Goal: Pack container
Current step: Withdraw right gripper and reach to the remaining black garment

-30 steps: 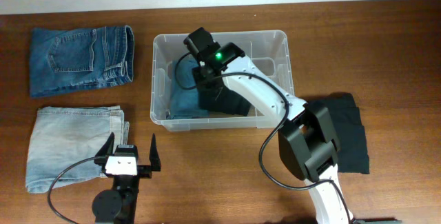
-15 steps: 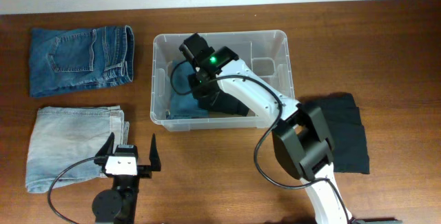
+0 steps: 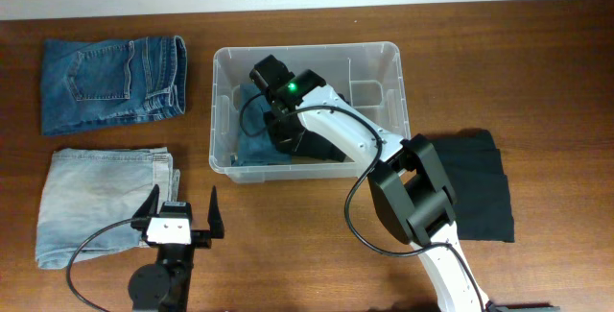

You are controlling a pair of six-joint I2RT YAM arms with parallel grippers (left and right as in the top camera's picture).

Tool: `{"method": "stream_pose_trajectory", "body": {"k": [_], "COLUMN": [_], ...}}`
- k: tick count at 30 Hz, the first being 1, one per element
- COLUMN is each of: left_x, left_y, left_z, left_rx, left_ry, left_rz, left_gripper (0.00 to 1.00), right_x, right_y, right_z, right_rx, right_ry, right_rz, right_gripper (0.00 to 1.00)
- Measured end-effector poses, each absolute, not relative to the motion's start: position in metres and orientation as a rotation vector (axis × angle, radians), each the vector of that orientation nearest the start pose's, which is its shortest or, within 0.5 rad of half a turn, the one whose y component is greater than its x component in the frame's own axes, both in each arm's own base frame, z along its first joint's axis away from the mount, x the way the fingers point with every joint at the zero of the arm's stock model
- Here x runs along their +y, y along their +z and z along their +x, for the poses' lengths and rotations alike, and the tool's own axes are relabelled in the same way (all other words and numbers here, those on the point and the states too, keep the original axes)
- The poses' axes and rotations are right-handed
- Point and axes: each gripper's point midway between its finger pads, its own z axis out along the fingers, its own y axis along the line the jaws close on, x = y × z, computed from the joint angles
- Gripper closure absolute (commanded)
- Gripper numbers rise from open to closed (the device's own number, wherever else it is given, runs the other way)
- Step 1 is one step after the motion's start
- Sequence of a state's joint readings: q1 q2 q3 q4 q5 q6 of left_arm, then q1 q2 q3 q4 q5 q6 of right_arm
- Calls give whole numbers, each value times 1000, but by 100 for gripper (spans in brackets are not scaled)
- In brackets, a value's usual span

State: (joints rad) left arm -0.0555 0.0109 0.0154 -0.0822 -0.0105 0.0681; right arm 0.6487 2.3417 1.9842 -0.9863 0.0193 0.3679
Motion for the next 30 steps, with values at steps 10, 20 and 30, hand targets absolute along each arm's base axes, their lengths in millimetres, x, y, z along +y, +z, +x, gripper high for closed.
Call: {"method": "stream_pose_trajectory", "body": {"k": [10,20,30], "left_x": [-12,-12,-12], "left_y": [158,158,158], "left_z": [246,246,246], "left_rx": [1646,1646,1646], "left_ry": [18,18,18], "left_rz": [94,94,94], "left_gripper": [1,1,1], "right_x": [280,176,74], "right_y": [109,236,274], "right_z": [426,438,442], "right_rx": [2828,2730,2710], "right_ry": [-64,-209,-122], "right_rz": [-363,-112,219], "right_gripper": [47,1,1]}}
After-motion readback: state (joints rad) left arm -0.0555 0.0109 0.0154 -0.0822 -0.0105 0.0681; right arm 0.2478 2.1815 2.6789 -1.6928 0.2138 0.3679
